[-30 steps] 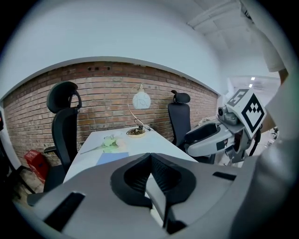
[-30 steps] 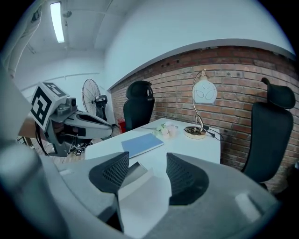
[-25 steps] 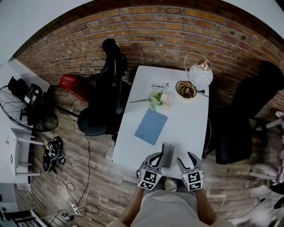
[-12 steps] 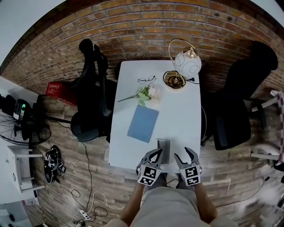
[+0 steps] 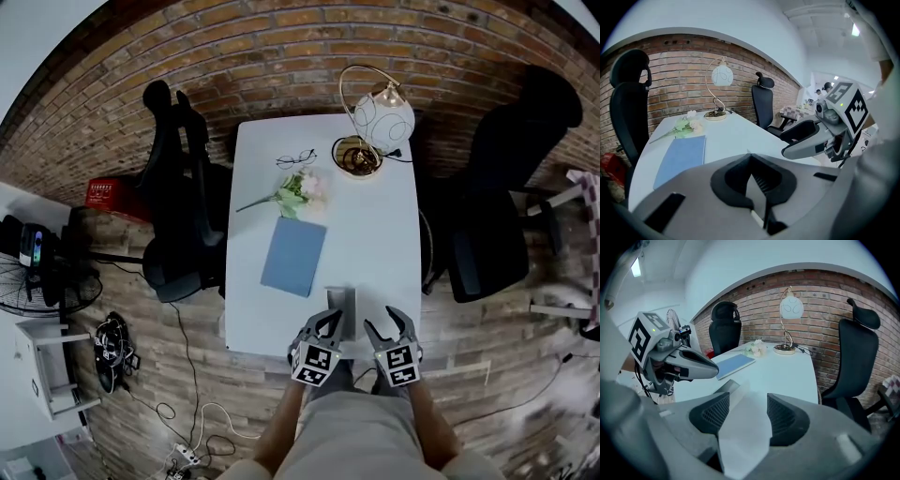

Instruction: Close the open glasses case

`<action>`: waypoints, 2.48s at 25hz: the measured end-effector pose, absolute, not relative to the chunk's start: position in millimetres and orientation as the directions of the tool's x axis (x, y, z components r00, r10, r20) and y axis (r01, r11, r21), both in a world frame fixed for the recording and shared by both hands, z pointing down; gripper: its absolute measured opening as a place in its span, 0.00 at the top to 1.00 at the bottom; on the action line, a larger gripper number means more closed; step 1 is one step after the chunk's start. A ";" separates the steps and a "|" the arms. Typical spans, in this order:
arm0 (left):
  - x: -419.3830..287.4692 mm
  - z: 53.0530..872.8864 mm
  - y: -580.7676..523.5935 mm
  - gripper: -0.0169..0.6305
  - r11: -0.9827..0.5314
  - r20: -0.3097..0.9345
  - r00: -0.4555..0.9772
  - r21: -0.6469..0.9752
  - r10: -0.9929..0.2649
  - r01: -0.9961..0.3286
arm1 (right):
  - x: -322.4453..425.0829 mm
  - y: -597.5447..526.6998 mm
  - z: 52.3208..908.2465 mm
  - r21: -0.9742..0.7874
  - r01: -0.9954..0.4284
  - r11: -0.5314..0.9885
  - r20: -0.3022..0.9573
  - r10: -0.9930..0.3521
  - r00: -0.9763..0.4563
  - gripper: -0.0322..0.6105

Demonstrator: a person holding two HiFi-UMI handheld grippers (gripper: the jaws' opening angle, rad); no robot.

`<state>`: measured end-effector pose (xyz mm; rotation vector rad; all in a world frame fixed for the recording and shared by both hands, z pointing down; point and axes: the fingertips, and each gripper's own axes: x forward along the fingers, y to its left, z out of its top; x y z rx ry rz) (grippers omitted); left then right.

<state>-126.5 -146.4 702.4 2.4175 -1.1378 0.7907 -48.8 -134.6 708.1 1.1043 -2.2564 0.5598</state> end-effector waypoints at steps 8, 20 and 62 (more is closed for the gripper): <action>-123.0 718.8 -148.2 0.97 -0.622 0.644 0.518 0.084 -0.563 -0.779 | -50.8 -133.0 724.2 -0.119 -0.810 0.574 0.663 -0.561 -0.495 0.56; -111.4 743.2 -139.8 0.97 -0.643 0.694 0.519 0.104 -0.499 -0.759 | -52.4 -131.2 741.8 -0.125 -0.807 0.577 0.686 -0.538 -0.490 0.56; -123.1 760.0 -121.2 0.97 -0.619 0.712 0.518 0.148 -0.475 -0.771 | -90.5 -128.8 744.0 -0.111 -0.750 0.652 0.689 -0.493 -0.531 0.56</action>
